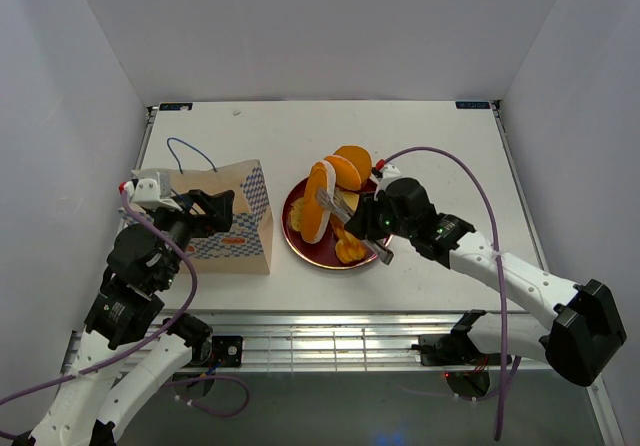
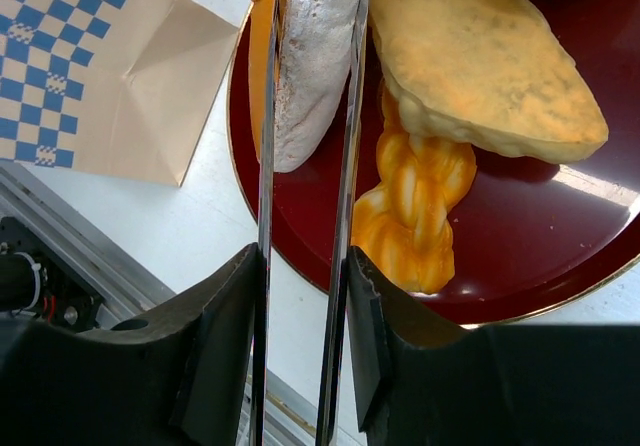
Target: Place the fake bread into the paper bag
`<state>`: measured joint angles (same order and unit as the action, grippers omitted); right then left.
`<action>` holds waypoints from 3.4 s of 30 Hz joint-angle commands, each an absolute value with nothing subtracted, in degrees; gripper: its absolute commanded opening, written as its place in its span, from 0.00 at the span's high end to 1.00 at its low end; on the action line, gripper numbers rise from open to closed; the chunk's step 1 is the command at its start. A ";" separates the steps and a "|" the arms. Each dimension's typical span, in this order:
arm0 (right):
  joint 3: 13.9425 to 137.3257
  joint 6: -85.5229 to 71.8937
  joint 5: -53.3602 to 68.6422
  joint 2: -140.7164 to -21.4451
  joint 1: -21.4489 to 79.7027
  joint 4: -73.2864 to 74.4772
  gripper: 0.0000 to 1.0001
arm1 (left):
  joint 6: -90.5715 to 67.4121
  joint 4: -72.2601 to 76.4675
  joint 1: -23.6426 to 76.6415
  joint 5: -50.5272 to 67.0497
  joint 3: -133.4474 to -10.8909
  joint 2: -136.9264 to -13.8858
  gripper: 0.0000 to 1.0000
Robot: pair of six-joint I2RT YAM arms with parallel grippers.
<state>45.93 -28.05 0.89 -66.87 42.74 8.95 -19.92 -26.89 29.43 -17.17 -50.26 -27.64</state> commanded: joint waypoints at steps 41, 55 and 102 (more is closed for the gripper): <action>67.67 -19.25 16.43 -59.41 43.68 0.88 0.63 | -20.04 -30.06 29.62 -17.75 -54.05 -26.28 0.03; 77.34 -14.42 14.95 -70.65 51.41 -5.01 0.62 | -20.65 -30.15 29.62 -18.63 -53.61 -24.35 0.04; 77.88 -10.02 9.50 -74.11 55.64 -5.19 0.42 | -18.37 -28.22 29.62 -21.36 -51.25 -24.52 0.04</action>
<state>75.75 -9.21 13.13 -78.87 55.29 -2.83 -18.65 -30.09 29.43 -20.60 -52.71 -24.08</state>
